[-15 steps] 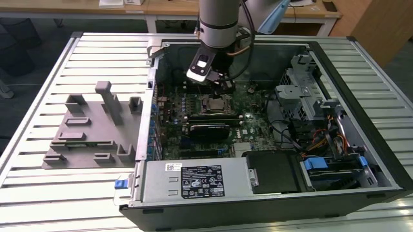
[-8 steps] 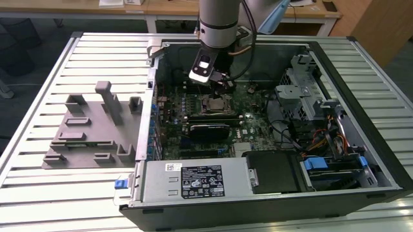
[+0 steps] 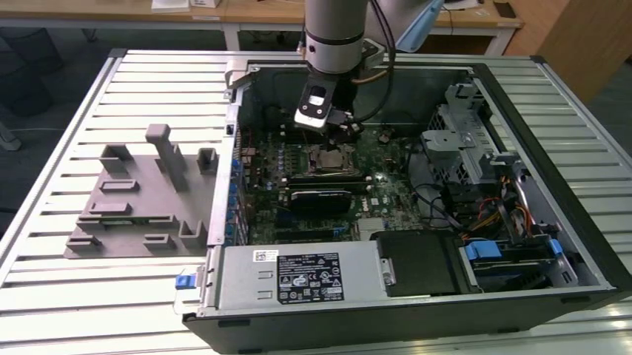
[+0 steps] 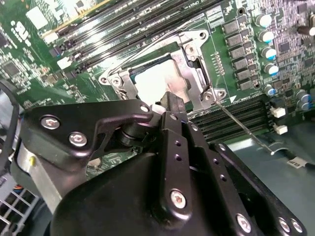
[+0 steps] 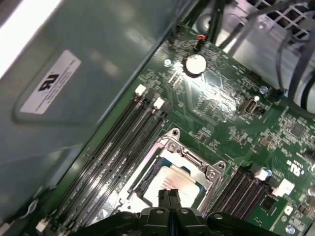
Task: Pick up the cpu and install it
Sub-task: 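Close the cpu cover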
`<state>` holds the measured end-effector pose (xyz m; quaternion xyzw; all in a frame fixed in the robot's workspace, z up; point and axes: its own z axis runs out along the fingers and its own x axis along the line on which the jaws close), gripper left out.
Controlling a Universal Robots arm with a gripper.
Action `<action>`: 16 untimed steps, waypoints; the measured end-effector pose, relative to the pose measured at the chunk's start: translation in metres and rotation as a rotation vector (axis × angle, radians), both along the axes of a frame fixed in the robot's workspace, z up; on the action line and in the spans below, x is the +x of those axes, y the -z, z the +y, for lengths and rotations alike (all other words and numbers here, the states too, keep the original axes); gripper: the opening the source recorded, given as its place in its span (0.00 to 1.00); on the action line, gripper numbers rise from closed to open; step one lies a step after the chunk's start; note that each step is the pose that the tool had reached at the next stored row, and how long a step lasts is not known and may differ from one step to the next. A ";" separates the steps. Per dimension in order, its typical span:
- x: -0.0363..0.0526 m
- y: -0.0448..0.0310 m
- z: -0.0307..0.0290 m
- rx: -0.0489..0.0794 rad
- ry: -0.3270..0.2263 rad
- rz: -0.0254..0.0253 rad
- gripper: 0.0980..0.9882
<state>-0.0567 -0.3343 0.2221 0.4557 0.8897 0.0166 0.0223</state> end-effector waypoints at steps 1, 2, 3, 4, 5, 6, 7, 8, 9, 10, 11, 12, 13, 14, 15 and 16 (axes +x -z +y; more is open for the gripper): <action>0.0000 0.0000 0.0000 0.000 -0.012 0.0000 0.01; 0.0000 0.0000 0.0000 0.000 -0.024 0.0000 0.01; 0.0000 0.0000 0.0000 -0.001 -0.037 0.0000 0.01; 0.0000 0.0001 0.0000 -0.001 -0.051 0.0000 0.01; 0.0000 0.0001 0.0000 -0.001 -0.066 -0.0001 0.01; 0.0000 0.0002 0.0000 -0.002 -0.081 0.0000 0.01; 0.0000 0.0002 0.0000 -0.003 -0.097 0.0001 0.01; 0.0000 0.0002 0.0000 -0.003 -0.112 0.0001 0.01; 0.0000 0.0002 0.0000 -0.004 -0.127 0.0002 0.01; 0.0000 0.0003 0.0000 -0.004 -0.141 0.0000 0.01; 0.0000 0.0004 0.0000 -0.004 -0.155 0.0000 0.01; 0.0000 0.0004 0.0000 -0.005 -0.168 0.0000 0.01; 0.0000 0.0004 0.0000 -0.005 -0.180 -0.0001 0.01; 0.0000 0.0004 0.0000 -0.005 -0.192 0.0000 0.01; 0.0000 0.0004 0.0000 -0.006 -0.204 0.0000 0.01; 0.0000 0.0004 0.0000 -0.006 -0.216 0.0000 0.01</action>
